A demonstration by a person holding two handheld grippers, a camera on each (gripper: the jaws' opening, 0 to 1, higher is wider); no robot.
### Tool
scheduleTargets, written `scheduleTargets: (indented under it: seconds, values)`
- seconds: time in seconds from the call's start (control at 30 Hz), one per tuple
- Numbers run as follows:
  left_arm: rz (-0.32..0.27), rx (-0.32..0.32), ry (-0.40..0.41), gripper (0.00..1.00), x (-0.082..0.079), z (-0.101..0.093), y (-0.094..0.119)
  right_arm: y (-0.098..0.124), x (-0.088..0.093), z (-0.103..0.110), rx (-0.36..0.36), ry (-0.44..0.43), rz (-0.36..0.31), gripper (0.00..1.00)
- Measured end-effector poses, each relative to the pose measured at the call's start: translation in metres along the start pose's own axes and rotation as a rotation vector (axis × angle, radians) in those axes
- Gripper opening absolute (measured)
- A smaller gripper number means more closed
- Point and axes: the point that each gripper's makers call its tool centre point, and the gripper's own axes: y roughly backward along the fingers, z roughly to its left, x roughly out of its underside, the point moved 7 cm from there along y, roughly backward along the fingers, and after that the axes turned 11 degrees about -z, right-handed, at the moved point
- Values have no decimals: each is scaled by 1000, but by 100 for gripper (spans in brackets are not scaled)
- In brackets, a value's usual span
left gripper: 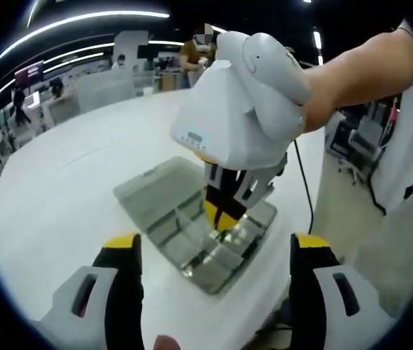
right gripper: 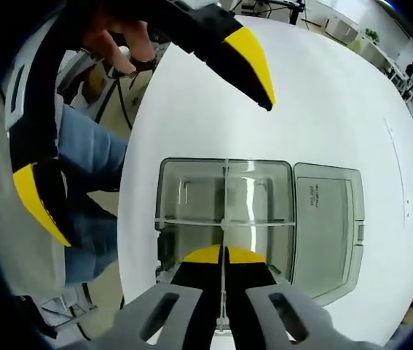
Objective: Insert the divider into the dual guide fixture by aligning both edges with the guide slots and pushing it downward to the bottom, including one-sided entry, uneven engagement, binding, and posture correction.
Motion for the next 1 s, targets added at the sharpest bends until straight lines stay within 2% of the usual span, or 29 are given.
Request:
scheduleTargets:
  seconds: [0.6, 0.77, 0.87, 0.93, 1.0]
  values:
    - [17, 12, -16, 81, -1, -2, 1, -5, 4, 0, 4, -19, -11, 0]
    - [32, 11, -12, 81, 5, -1, 3, -10, 7, 0, 16, -36, -28, 0]
    - [42, 11, -12, 81, 7, 0, 5, -8, 7, 1, 21, -50, -56, 0]
    - [44, 11, -10, 81, 8, 1, 5, -6, 7, 0, 46, -109, -105, 0]
    - [47, 12, -10, 81, 8, 1, 5, -4, 9, 0, 45, -112, -115, 6]
